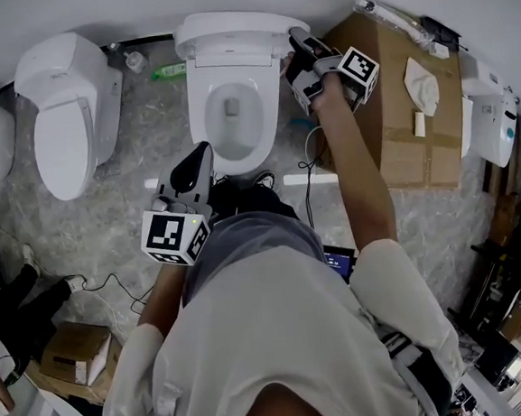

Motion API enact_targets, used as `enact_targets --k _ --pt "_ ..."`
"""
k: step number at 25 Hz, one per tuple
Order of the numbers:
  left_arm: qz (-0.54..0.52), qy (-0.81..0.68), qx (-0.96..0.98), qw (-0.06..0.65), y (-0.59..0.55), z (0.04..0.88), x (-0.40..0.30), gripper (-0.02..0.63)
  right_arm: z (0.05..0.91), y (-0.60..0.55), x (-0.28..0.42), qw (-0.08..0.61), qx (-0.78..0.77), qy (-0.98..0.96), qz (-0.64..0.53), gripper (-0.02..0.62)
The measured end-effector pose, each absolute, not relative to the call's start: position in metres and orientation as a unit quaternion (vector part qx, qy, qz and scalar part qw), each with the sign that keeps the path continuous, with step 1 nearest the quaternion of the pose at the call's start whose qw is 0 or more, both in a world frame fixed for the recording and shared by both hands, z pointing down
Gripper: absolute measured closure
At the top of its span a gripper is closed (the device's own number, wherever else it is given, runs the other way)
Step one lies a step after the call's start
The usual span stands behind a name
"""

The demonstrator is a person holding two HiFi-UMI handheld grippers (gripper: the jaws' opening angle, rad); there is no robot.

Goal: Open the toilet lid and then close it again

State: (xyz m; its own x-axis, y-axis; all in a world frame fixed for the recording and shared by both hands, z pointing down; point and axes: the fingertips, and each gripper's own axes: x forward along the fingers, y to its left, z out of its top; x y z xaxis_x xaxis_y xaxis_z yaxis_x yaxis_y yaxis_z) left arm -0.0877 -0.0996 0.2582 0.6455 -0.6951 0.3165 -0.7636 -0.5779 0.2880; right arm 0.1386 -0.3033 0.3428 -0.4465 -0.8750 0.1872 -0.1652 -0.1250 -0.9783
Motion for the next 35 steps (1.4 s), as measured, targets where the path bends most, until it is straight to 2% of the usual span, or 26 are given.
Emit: enact_targets --k 18,35 --pt "0.092 -0.438 0.868 0.214 -0.116 0.263 -0.107 0.598 0.331 -0.392 0.158 0.343 -0.433 0.58 -0.599 0.457" --pt "0.099 -0.448 0.86 0.221 -0.117 0.269 -0.124 0.598 0.329 -0.431 0.164 0.386 -0.444 0.546 -0.597 0.457"
